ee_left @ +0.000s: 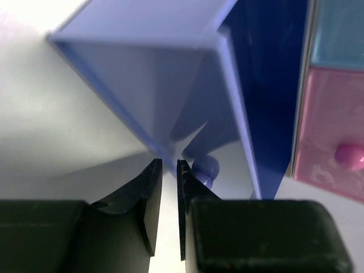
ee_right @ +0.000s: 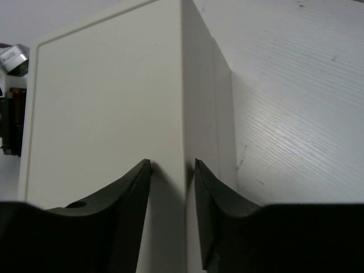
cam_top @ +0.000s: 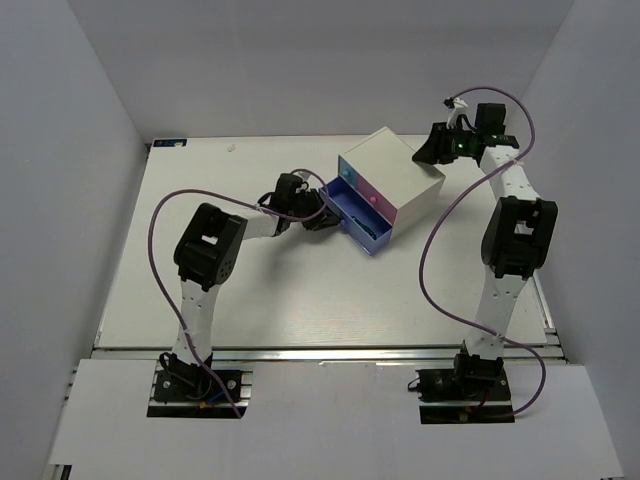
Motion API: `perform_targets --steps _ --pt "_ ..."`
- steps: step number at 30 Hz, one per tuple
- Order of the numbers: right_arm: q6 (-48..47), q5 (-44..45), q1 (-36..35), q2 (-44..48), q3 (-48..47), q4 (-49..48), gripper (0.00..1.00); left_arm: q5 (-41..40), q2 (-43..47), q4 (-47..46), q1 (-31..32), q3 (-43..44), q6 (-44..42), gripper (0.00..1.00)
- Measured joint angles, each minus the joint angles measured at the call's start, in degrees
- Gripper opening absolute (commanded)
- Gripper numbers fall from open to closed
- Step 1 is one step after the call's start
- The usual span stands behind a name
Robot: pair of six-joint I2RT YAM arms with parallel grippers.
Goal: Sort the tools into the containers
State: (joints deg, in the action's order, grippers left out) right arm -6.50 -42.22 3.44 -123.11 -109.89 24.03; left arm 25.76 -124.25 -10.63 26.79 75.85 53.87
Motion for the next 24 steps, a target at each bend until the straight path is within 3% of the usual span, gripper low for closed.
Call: perform_targets --steps 2,6,13,16,17,18,20,24 --pt "-0.3 -2.0 -0.1 0.0 0.6 -0.5 0.28 0.4 -1.7 0.0 0.0 2.3 0.0 0.29" --pt "-0.6 -5.5 0.7 0.0 1.5 -1.3 0.24 1.9 -6.2 0.2 0.3 8.7 0.2 0.31" --pt "-1.2 -7.4 1.0 0.1 2.1 -1.5 0.25 4.3 -13.6 0.7 1.4 18.8 0.4 0.37" --pt "-1.2 -7.5 1.1 0.1 2.2 -1.4 0.38 5.7 -14.4 1.2 1.4 19.4 0.9 0.38" --pt "-1.3 -7.4 1.0 0.1 2.2 -1.1 0.54 5.6 -14.4 1.4 1.4 19.5 0.8 0.37" --pt "-1.0 -7.3 1.0 0.1 2.3 -0.8 0.61 5.6 -14.4 1.5 1.4 19.6 0.9 0.34" --pt "-0.9 -6.2 0.7 0.1 2.8 0.5 0.89 4.8 -14.3 1.6 1.5 19.5 0.7 0.31" --pt "0.3 -3.7 0.8 0.1 2.9 2.1 0.89 0.7 -10.4 0.8 1.6 13.3 0.6 0.28"
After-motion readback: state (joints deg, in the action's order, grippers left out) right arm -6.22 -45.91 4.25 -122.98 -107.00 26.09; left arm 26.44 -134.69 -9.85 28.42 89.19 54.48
